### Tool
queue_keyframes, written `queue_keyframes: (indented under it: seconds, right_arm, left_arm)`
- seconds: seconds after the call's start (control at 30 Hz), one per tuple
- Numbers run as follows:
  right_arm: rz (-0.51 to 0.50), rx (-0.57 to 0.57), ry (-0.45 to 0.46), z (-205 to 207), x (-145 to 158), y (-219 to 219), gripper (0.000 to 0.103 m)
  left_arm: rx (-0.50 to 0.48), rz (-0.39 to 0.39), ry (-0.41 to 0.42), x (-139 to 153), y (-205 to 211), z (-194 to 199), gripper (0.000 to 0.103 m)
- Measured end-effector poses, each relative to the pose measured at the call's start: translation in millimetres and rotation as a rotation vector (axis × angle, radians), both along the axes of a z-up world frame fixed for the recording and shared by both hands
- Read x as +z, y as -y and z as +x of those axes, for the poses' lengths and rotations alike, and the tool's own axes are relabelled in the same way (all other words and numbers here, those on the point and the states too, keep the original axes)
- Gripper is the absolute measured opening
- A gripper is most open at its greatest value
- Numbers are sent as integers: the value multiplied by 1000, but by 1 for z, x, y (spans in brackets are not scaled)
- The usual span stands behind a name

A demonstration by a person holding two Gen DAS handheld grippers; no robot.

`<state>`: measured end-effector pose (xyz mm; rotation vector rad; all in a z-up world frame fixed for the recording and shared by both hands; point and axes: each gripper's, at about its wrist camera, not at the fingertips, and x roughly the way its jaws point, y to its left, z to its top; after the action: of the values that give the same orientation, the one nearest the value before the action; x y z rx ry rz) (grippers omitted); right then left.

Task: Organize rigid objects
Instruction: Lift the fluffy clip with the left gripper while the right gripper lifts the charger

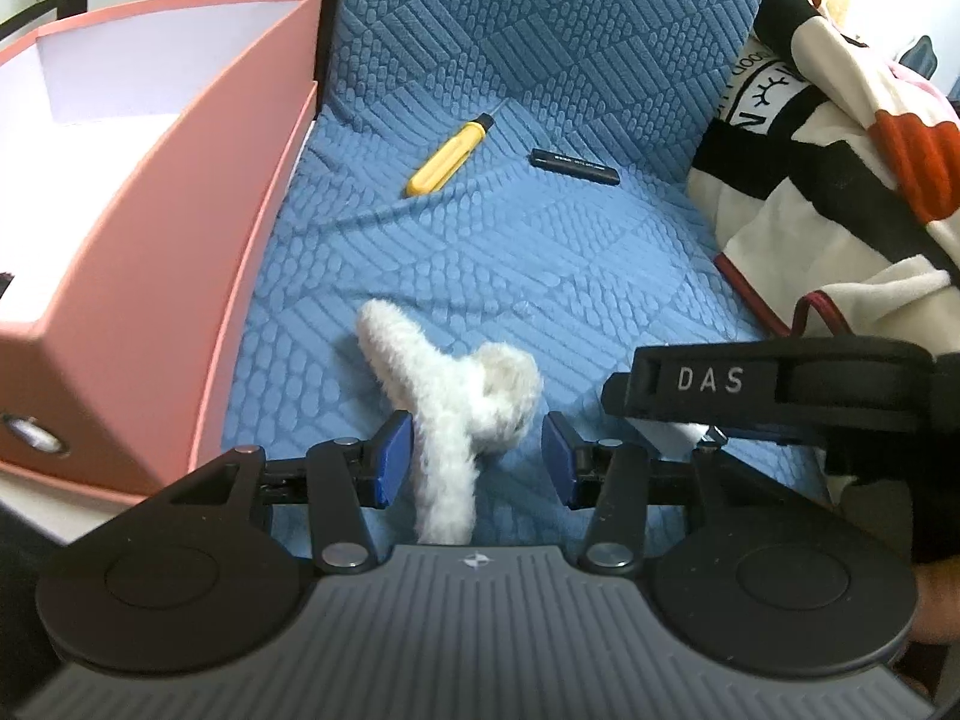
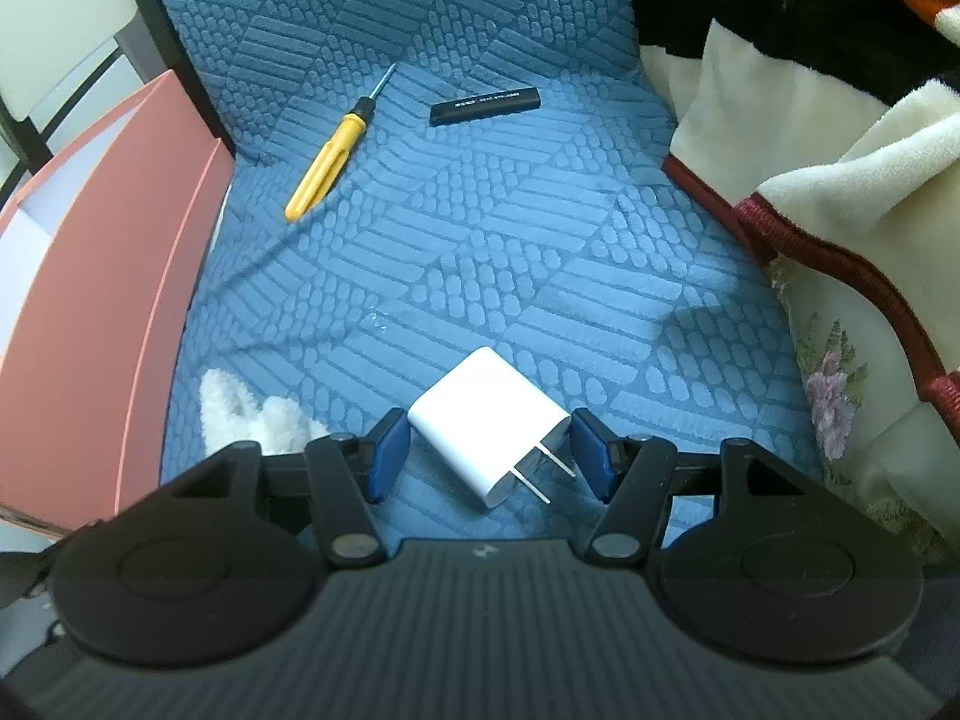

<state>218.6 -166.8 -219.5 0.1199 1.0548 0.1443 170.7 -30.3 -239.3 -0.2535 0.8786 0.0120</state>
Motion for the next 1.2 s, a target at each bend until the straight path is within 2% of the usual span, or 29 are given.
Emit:
queue_keyframes:
  seconds: [0.17, 0.5, 0.63, 0.8, 0.97, 1.1, 1.2]
  right_arm:
    - [7, -9, -9, 2, -3, 2, 62]
    - [37, -46, -21, 5, -5, 8, 62]
    - [24, -48, 3, 1, -3, 8, 62]
    - [22, -63, 24, -4, -2, 13, 62]
    - [37, -65, 13, -9, -3, 19, 62]
    - [48, -50, 33, -12, 5, 20, 62]
    - [66, -25, 53, -17, 15, 22, 62]
  left_arm:
    - [-6, 46, 4, -4, 5, 11, 53]
    - [-19, 31, 2, -5, -1, 17, 52]
    - [-42, 94, 29, 1, 5, 13, 49]
    - [-46, 29, 20, 4, -1, 10, 49]
    - [-41, 22, 31, 9, -5, 10, 49]
    - [-40, 51, 41, 16, -5, 6, 49]
    - [-41, 33, 45, 23, -8, 0, 49]
